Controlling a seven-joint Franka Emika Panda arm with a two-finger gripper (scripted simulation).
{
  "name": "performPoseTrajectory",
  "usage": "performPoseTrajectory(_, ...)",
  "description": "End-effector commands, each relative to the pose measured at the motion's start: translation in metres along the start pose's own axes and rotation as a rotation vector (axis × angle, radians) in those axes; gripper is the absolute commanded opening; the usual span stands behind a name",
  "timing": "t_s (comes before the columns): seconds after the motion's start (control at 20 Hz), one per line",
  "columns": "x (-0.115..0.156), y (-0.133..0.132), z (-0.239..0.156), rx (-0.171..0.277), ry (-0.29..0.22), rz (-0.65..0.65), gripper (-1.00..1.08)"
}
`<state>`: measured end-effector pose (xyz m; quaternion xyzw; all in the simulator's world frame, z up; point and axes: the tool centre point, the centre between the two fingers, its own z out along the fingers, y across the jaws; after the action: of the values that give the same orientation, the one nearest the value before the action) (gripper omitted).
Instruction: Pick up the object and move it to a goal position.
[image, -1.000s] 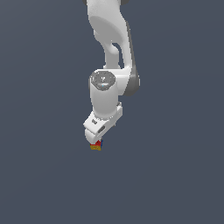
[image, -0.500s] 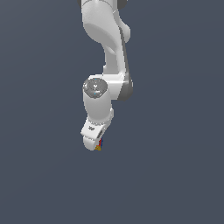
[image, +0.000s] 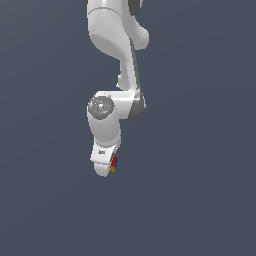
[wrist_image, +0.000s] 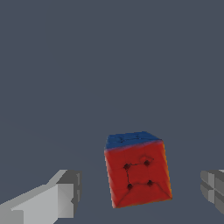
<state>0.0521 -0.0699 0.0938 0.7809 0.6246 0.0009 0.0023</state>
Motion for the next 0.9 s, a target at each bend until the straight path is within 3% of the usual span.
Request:
performPoseTrajectory(0.0, -0.004, 0.002, 0.003, 0.001, 0.000, -0.044, 1.00)
performPoseTrajectory(0.85, -0.012, 0.004, 0.017, 0.005, 0.002, -0.127, 1.00)
